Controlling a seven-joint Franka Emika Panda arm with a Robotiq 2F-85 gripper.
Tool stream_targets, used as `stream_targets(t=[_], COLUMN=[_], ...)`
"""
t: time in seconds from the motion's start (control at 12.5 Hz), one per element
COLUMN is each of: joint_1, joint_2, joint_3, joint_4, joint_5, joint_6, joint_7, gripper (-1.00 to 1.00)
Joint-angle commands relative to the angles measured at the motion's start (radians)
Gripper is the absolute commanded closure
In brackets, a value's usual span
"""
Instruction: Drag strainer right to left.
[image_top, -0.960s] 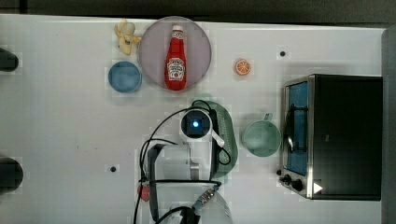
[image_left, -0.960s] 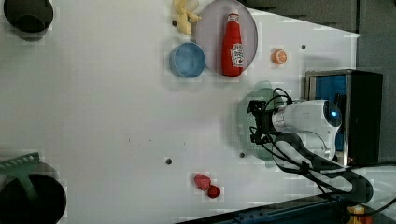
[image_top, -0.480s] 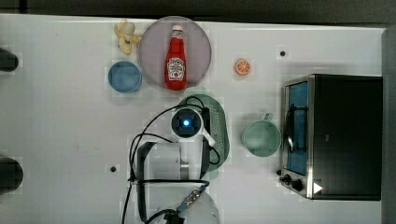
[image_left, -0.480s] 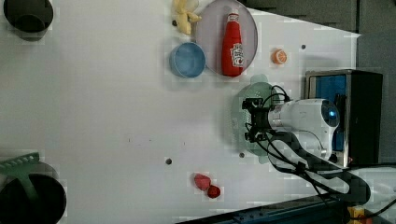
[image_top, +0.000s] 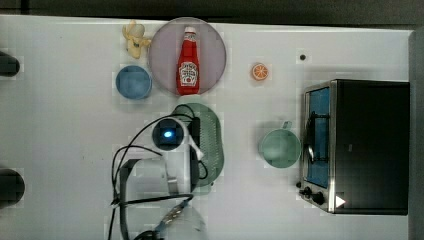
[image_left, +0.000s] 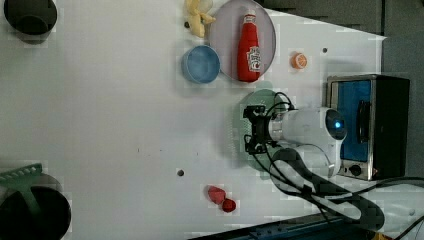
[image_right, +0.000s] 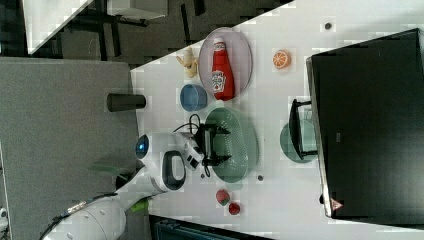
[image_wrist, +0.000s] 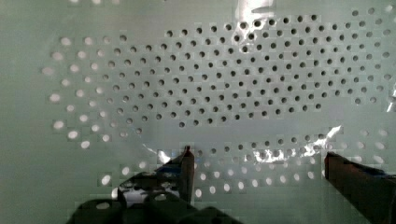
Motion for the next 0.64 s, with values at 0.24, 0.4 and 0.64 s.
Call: stream_targets(t=[0.24, 0.4, 0.64], joint_1=[0.161, 0.203, 0.254], joint_2=[0.040, 0.065, 0.094], joint_3=[0.016, 0.017, 0.017], joint_4=[0.088, 0.135, 0.199], joint_5=[-0.001, 0.023, 0.066], joint_6=[-0.028, -0.040, -0.081], joint_7=[0.140, 0.142, 0.151], gripper=[-1.00, -1.00, -1.00])
